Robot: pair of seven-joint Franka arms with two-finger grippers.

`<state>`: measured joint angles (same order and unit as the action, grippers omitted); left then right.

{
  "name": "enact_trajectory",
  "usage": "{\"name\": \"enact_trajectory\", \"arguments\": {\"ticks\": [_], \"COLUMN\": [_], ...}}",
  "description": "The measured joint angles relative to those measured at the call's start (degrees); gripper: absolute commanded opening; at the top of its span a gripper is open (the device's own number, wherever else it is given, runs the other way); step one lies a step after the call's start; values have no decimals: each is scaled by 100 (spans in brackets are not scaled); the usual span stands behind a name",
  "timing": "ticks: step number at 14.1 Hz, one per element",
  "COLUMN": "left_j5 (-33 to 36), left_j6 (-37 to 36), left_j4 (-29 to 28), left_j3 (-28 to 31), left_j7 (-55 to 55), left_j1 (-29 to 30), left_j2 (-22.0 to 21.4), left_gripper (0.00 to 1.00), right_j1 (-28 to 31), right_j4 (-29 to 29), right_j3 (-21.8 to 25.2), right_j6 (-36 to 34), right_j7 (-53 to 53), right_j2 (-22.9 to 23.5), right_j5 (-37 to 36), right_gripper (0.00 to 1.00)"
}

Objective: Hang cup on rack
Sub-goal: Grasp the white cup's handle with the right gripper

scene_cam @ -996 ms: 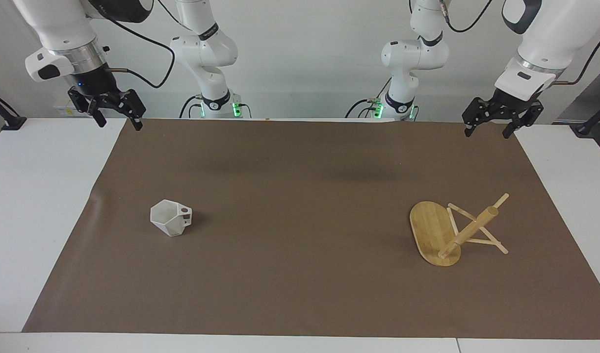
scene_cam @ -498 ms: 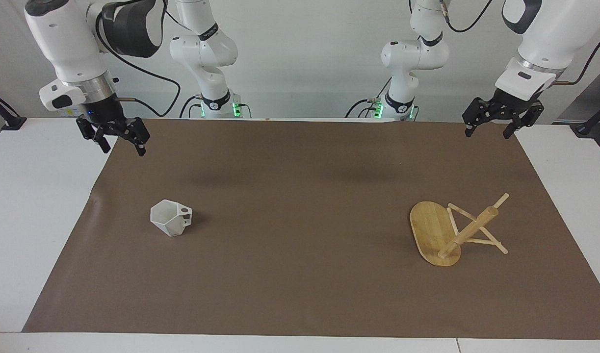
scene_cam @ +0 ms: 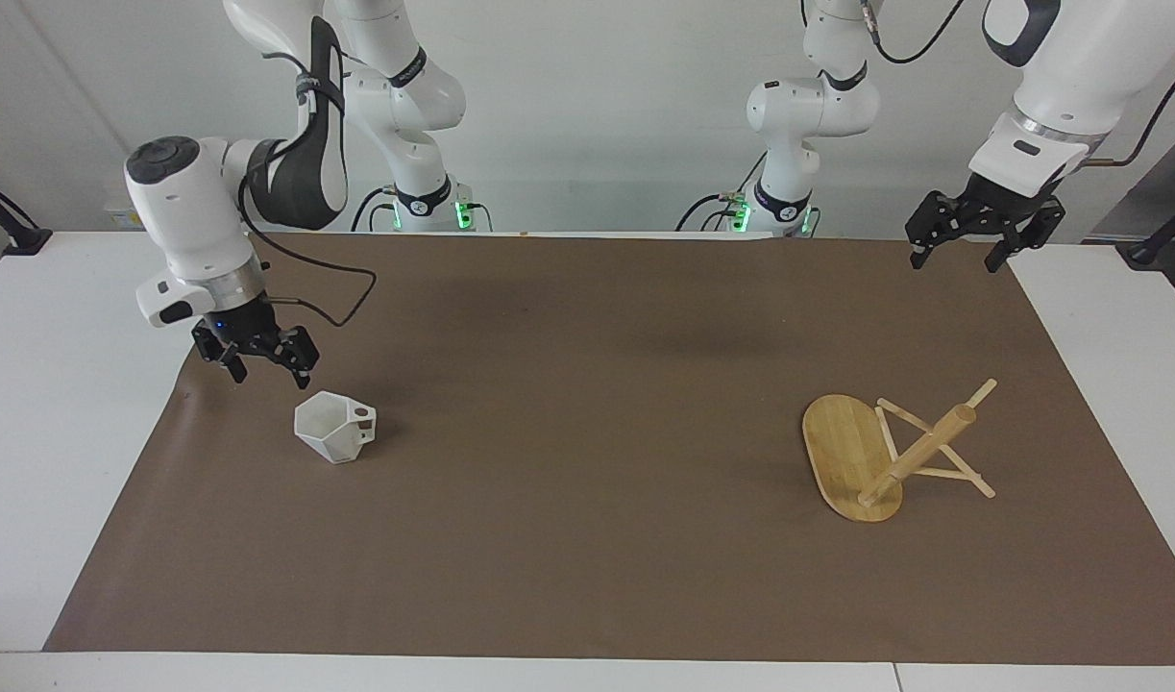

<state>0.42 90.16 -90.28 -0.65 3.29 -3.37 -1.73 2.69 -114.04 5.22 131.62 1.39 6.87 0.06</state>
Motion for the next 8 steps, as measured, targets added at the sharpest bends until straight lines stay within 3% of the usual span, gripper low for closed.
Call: {"name": "enact_trajectory", "arguments": {"ticks": [4,8], "left_j5": [0,0], "left_j6": [64,102], "left_j4": [-2,-5], "left_j3": [-8,-4], "left_j7": [0,1], "left_j1": [-3,-3], "left_j2": [0,0], "left_gripper": [100,100], "right_j1": [3,4], "right_j4": [-191,-243], "right_j3": [11,15], "right_j6": [864,943], "right_j7": [1,1], "right_j2": [568,625], "right_j5": [0,0], "right_gripper": [100,100]}}
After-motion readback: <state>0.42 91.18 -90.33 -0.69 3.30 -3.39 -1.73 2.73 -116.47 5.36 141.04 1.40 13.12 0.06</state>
